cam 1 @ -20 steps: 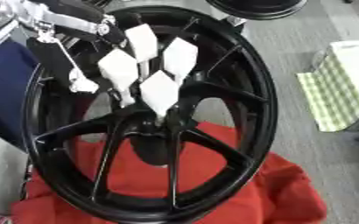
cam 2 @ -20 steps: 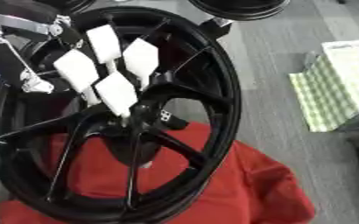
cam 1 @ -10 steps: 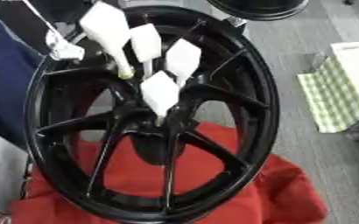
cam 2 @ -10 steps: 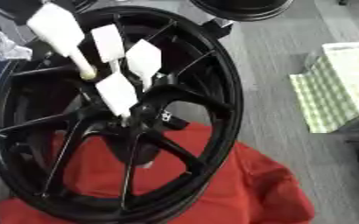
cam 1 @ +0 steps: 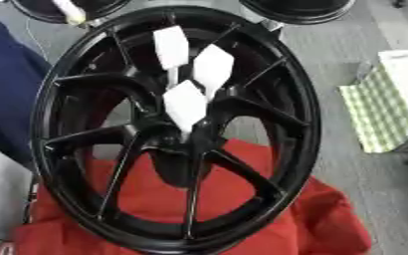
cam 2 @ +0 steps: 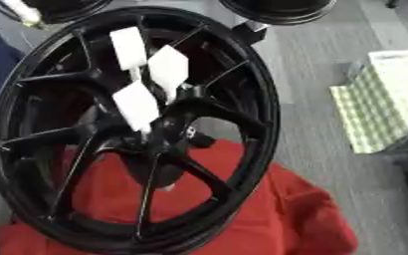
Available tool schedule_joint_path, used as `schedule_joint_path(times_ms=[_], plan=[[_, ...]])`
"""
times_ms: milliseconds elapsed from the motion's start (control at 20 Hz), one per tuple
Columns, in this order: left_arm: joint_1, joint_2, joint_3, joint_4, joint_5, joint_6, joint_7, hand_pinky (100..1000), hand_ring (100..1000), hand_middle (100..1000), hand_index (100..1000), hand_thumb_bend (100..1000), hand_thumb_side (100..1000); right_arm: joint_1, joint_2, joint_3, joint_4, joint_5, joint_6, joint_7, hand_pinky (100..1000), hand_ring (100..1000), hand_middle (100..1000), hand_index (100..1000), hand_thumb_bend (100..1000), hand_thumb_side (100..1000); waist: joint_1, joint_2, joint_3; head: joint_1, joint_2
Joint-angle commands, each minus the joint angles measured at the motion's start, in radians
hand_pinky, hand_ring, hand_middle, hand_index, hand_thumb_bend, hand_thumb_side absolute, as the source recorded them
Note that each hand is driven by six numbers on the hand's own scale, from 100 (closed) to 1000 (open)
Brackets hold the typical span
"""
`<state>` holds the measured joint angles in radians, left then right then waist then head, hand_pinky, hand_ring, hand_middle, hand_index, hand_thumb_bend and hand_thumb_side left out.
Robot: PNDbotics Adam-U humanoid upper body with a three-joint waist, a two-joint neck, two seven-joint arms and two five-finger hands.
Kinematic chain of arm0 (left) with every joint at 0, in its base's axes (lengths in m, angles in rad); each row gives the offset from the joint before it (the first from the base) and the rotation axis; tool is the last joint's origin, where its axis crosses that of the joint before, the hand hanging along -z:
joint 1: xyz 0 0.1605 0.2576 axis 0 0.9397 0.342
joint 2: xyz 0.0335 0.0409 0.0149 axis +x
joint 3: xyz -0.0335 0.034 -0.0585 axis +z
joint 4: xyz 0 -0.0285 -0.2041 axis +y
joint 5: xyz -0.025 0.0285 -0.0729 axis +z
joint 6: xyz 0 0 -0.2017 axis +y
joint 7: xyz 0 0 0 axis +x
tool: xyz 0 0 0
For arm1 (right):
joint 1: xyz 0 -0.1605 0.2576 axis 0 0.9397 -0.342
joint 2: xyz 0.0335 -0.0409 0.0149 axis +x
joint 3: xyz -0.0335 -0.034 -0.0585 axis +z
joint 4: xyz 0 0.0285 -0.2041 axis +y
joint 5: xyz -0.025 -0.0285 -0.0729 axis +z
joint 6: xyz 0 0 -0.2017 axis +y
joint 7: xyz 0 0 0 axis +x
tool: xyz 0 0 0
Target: Pull the pin out of the wheel hub.
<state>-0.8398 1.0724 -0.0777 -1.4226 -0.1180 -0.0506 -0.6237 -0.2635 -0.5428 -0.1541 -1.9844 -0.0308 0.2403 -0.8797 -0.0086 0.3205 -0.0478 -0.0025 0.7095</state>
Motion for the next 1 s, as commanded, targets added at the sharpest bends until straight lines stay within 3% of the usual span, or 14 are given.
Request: schedule_joint_path(times_ms=[50,100,200,250,300,350,400,550,700,800,850,1000], plan=[[0.031,0.053,0.06,0.09,-0.086,-0.025,0.037,661,481,292,449,100,166,-0.01,-0.03,-0.011,-0.016,0.015,0.03,-0.027,708,579,517,671,322,229,-0.003,-0.028,0.0,-0.003,-0.017],[0.05,0.053,0.067,0.114,-0.109,-0.035,0.041,670,491,307,464,100,160,-0.011,-0.028,-0.011,-0.016,0.015,0.03,-0.027,708,579,517,671,321,230,-0.005,-0.026,-0.001,-0.002,-0.019],[0.083,0.051,0.072,0.149,-0.144,-0.058,0.036,746,587,451,616,100,155,-0.012,-0.025,-0.012,-0.016,0.014,0.03,-0.027,708,579,517,671,321,230,-0.008,-0.024,-0.003,0.001,-0.023],[0.101,0.051,0.072,0.163,-0.16,-0.071,0.022,823,726,648,786,100,144,-0.012,-0.024,-0.012,-0.016,0.014,0.029,-0.027,708,579,517,671,321,230,-0.01,-0.023,-0.004,0.003,-0.025],[0.115,0.051,0.076,0.176,-0.181,-0.084,0.006,870,809,774,857,111,129,-0.013,-0.022,-0.013,-0.016,0.013,0.028,-0.027,708,579,517,671,320,231,-0.011,-0.021,-0.005,0.004,-0.026],[0.125,0.051,0.08,0.188,-0.201,-0.096,-0.005,917,878,856,914,129,291,-0.013,-0.02,-0.013,-0.016,0.012,0.027,-0.027,707,579,517,671,320,231,-0.012,-0.02,-0.006,0.004,-0.027],[0.134,0.049,0.085,0.199,-0.22,-0.106,-0.011,937,907,885,935,172,364,-0.012,-0.019,-0.014,-0.016,0.011,0.027,-0.027,707,579,517,670,320,231,-0.013,-0.019,-0.007,0.005,-0.029],[0.152,0.044,0.095,0.221,-0.255,-0.137,-0.01,943,923,900,947,239,502,-0.013,-0.016,-0.015,-0.016,0.007,0.025,-0.027,707,578,517,670,322,230,-0.015,-0.016,-0.008,0.005,-0.032],[0.152,0.039,0.1,0.229,-0.257,-0.158,-0.01,934,911,878,930,181,578,-0.014,-0.015,-0.015,-0.016,0.008,0.023,-0.027,707,579,517,670,324,229,-0.015,-0.016,-0.008,0.006,-0.032],[0.146,0.035,0.103,0.225,-0.245,-0.161,-0.009,918,890,850,904,100,548,-0.013,-0.015,-0.015,-0.016,0.008,0.023,-0.027,707,579,517,670,325,229,-0.015,-0.017,-0.007,0.007,-0.032],[0.141,0.033,0.106,0.221,-0.239,-0.155,-0.003,885,836,793,865,100,421,-0.013,-0.015,-0.015,-0.016,0.008,0.023,-0.027,707,579,517,670,325,229,-0.016,-0.017,-0.007,0.007,-0.032],[0.105,0.006,0.12,0.165,-0.14,-0.106,0.065,842,731,652,767,100,365,-0.012,-0.019,-0.014,-0.016,0.008,0.026,-0.027,707,579,517,671,326,228,-0.017,-0.021,-0.008,0.005,-0.028]])
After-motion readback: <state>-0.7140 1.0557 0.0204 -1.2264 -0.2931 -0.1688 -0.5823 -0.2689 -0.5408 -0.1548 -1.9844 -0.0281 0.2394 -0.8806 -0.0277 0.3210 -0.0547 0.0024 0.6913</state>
